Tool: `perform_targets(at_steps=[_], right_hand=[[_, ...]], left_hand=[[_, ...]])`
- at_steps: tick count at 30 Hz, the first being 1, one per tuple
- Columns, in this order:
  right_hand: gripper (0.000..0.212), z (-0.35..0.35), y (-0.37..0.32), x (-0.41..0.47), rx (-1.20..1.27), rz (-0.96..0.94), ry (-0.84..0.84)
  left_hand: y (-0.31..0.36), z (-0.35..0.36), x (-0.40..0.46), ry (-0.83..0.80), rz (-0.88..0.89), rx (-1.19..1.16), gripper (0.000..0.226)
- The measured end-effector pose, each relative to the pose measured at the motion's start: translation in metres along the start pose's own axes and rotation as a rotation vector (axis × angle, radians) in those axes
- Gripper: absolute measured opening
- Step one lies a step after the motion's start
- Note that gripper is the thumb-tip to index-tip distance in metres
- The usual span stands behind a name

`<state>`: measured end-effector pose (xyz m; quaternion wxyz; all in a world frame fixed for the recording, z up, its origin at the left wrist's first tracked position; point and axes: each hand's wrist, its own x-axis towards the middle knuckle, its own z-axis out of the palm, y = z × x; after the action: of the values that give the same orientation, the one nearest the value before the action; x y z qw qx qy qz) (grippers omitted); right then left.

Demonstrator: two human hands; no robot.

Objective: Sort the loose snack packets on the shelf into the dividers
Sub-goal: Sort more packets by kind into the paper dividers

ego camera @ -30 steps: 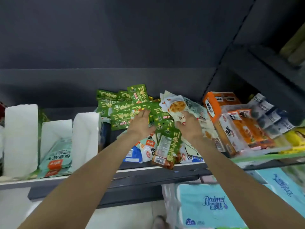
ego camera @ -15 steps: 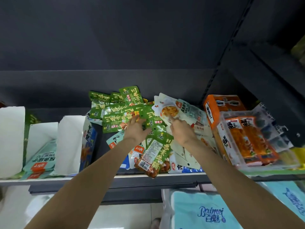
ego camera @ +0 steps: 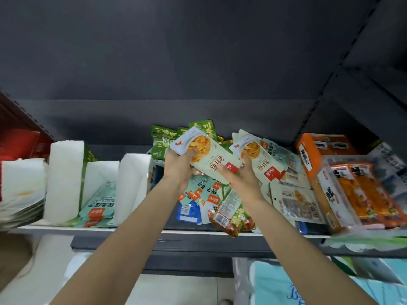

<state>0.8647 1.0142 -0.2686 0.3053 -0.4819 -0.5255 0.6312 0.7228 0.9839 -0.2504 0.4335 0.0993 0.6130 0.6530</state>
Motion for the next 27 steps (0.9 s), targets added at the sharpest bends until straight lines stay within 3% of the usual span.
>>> perform_targets(at_steps=[2, 4, 6, 10, 13, 16, 19, 21, 27], right_hand=[[0.04, 0.025, -0.006, 0.0, 0.249, 0.124, -0.049], [0.04, 0.054, -0.012, -0.004, 0.272, 0.102, -0.048], [0.039, 0.088, -0.019, -0.011, 0.197, 0.012, -0.026], [0.025, 0.163, -0.036, -0.031, 0.025, -0.22, -0.064], [0.008, 0.225, -0.044, -0.048, -0.207, -0.377, -0.059], [0.005, 0.286, -0.048, -0.065, -0.315, -0.516, -0.051], [0.01, 0.337, -0.05, -0.079, -0.483, -0.616, -0.007], [0.019, 0.363, -0.05, -0.088, -0.569, -0.649, 0.027], [0.022, 0.41, -0.034, -0.104, -0.71, -0.671, -0.091]], left_hand=[[0.008, -0.025, -0.005, -0.015, 0.033, -0.05, 0.03], [0.018, -0.055, -0.007, 0.043, 0.086, -0.011, 0.025], [0.031, -0.089, -0.004, 0.13, 0.2, 0.148, 0.027], [0.064, -0.168, -0.001, 0.34, 0.454, 0.507, 0.069], [0.09, -0.238, 0.002, 0.446, 0.606, 0.839, 0.069], [0.114, -0.301, 0.006, 0.343, 0.726, 0.973, 0.06], [0.132, -0.354, 0.009, 0.259, 0.858, 1.066, 0.035], [0.141, -0.38, 0.01, 0.181, 0.84, 1.016, 0.02], [0.143, -0.433, 0.016, 0.056, 0.665, 1.131, 0.011]])
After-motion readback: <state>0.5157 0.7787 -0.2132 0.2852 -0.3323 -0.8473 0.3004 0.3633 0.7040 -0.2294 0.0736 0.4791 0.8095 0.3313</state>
